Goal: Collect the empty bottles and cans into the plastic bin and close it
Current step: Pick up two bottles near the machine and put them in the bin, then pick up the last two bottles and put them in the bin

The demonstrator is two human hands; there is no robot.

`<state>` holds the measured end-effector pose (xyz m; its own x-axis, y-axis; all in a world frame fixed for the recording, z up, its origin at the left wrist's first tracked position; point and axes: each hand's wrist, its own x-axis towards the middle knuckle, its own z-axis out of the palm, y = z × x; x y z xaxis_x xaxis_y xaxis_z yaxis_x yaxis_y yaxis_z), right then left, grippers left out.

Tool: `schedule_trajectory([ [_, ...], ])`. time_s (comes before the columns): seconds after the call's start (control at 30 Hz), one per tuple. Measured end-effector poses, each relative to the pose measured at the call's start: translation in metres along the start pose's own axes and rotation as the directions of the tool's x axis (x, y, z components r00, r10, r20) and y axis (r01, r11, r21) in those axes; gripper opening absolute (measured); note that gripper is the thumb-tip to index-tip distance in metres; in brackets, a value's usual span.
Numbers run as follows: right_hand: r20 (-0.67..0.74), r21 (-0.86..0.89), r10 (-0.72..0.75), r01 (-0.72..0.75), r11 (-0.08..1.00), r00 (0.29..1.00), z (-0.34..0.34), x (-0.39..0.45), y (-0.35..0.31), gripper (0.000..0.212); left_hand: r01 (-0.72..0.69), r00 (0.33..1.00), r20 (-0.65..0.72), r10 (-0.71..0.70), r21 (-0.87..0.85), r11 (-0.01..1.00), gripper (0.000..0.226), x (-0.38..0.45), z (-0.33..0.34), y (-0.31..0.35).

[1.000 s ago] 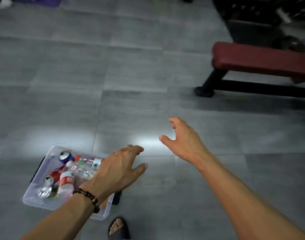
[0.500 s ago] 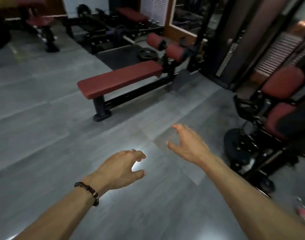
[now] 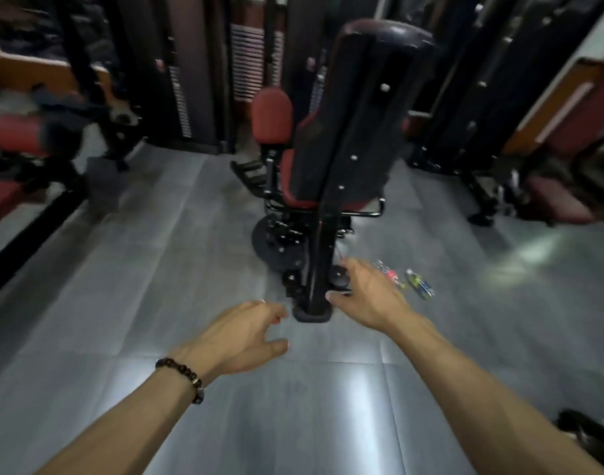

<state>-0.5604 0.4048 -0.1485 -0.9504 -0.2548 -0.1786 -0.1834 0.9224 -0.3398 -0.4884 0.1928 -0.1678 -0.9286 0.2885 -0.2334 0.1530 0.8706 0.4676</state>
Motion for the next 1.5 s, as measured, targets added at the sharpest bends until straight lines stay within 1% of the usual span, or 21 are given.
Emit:
schedule_trajectory([
  [0.13,-0.019,0.068,0.181,-0.179,0.981,0.983,-0.017,-0.002,0.090,0.067,-0.130,0.990,0.062,0.127,0.044,0.991,0.053,0.068,0.022,0.060],
  [0.23,-0.017,0.085,0.237,-0.235,0.968,0.971,-0.024,0.005,0.156,0.073,-0.188,0.977,0.122,0.177,0.085,0.978,0.053,0.120,0.043,0.098],
  [0.33,0.019,0.085,0.300,-0.300,0.950,0.954,-0.032,0.017,0.228,0.070,-0.226,0.964,0.168,0.205,0.123,0.966,0.054,0.174,0.068,0.140],
  [0.47,0.071,0.069,0.331,-0.336,0.939,0.941,-0.052,0.039,0.332,0.066,-0.234,0.957,0.209,0.199,0.159,0.959,0.054,0.249,0.104,0.200],
  [0.6,0.127,0.051,0.385,-0.394,0.918,0.914,-0.073,0.057,0.425,0.060,-0.217,0.952,0.249,0.178,0.137,0.967,0.055,0.313,0.135,0.255],
  [0.8,0.142,0.075,0.439,-0.451,0.889,0.887,-0.104,0.122,0.535,0.062,-0.222,0.935,0.310,0.174,0.125,0.967,0.054,0.428,0.166,0.310],
  [0.93,0.147,0.094,0.467,-0.482,0.871,0.872,-0.107,0.190,0.607,0.061,-0.189,0.922,0.358,0.146,0.086,0.978,0.055,0.532,0.195,0.325],
  [1.1,0.182,0.135,0.519,-0.544,0.828,0.835,-0.091,0.275,0.704,0.062,-0.122,0.901,0.427,0.080,0.073,0.990,0.054,0.667,0.243,0.333],
  [1.23,0.268,0.134,0.517,-0.563,0.816,0.813,-0.067,0.337,0.764,0.062,0.023,0.894,0.446,-0.029,0.019,1.000,0.052,0.749,0.284,0.331],
  [1.33,0.315,0.132,0.490,-0.548,0.826,0.813,-0.039,0.394,0.811,0.061,0.134,0.895,0.428,-0.123,0.005,0.991,0.050,0.808,0.322,0.321],
  [1.43,0.345,0.137,0.441,-0.509,0.850,0.828,0.010,0.464,0.864,0.059,0.240,0.899,0.378,-0.223,0.004,0.971,0.050,0.876,0.377,0.297],
  [1.5,0.373,0.141,0.398,-0.475,0.869,0.838,0.056,0.510,0.900,0.059,0.246,0.905,0.347,-0.247,0.045,0.968,0.051,0.920,0.425,0.272],
])
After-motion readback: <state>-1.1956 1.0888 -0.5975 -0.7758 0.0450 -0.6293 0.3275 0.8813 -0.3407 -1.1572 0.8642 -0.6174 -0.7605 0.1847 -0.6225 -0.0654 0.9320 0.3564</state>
